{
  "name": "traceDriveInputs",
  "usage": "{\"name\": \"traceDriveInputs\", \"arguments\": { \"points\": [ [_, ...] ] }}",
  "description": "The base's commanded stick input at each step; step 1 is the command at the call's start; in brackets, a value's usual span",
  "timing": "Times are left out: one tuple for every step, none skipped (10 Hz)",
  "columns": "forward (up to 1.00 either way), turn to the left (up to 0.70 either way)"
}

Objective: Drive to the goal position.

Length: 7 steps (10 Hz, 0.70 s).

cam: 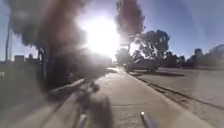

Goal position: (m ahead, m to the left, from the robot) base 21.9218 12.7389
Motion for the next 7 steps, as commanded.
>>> {"name": "traceDriveInputs", "arguments": {
  "points": [
    [0.93,-0.37],
    [0.93,-0.31],
    [0.93,-0.18],
    [0.93,-0.04],
    [0.93,0.0],
    [0.93,0.0],
    [0.93,0.0]
  ]
}}
